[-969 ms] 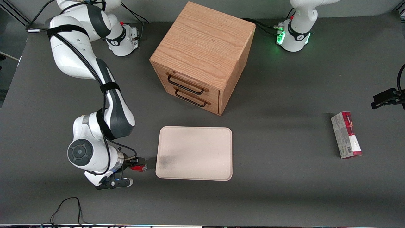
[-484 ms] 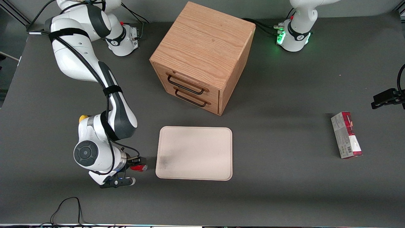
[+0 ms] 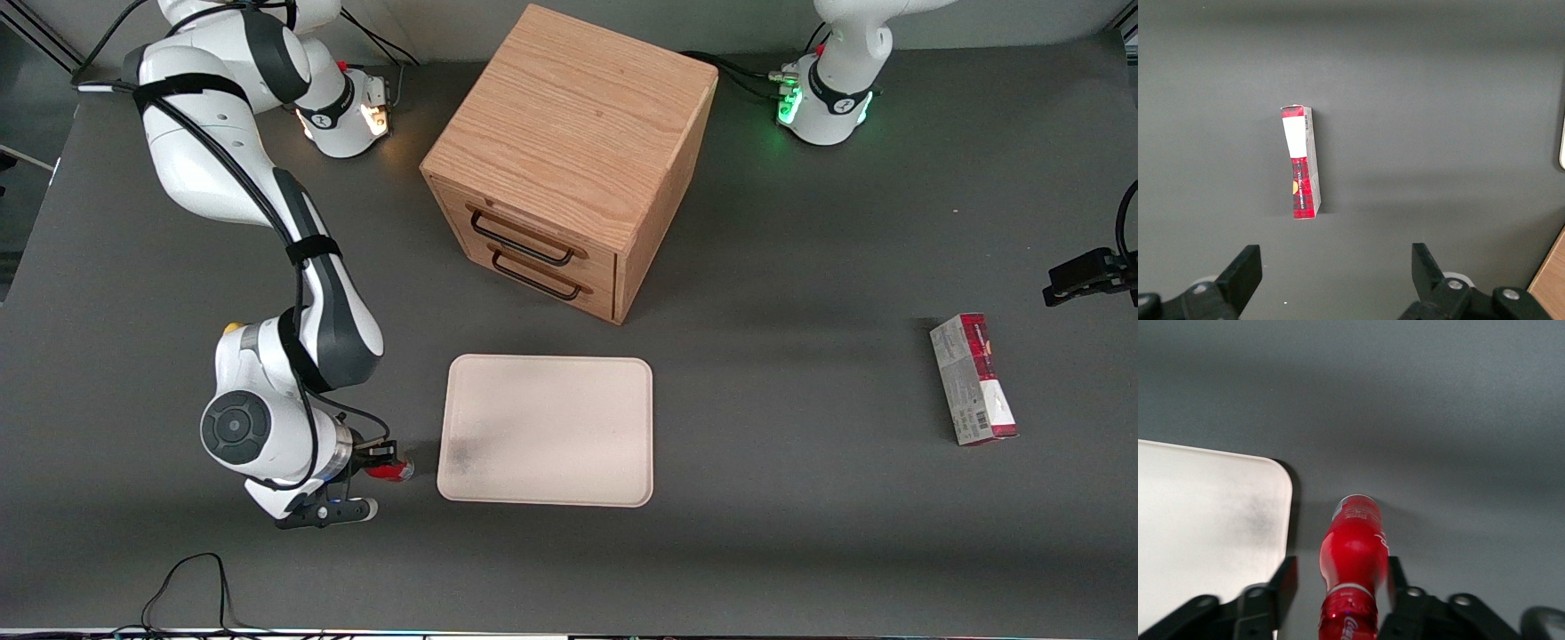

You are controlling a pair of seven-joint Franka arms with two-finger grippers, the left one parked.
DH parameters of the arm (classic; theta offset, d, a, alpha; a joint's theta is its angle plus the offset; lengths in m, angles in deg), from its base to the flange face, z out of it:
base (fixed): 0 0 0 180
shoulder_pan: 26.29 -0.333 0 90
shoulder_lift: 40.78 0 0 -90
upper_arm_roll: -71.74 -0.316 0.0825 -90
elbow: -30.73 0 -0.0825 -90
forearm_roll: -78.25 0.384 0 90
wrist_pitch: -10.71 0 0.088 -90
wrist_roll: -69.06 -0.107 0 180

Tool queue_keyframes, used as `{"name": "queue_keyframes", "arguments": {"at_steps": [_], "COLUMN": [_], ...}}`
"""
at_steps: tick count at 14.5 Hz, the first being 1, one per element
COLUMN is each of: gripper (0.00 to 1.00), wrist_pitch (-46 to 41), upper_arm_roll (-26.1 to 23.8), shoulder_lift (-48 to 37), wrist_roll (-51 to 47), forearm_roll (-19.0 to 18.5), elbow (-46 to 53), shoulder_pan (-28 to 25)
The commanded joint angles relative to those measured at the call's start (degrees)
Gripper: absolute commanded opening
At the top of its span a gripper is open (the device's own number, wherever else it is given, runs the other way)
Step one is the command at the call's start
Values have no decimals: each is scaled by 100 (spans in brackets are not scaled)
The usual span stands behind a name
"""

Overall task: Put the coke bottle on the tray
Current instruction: 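Close the right gripper around the red bottle's body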

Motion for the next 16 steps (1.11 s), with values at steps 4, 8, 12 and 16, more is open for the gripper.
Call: {"name": "queue_keyframes", "arguments": {"at_steps": [4, 8, 12, 16], "gripper": [0, 0, 0, 0], "wrist_pitch": [24, -398, -1204, -2129], "upper_arm_roll": [15, 24, 24, -12], "shoulder_lift": [-307, -666, -1255, -1607], "wrist_roll": [-46, -20, -20, -11], "forearm_roll": [-74, -92, -65, -30], "elbow": [-230, -142, 68, 604], "shoulder_pan": [1, 72, 72, 72]}}
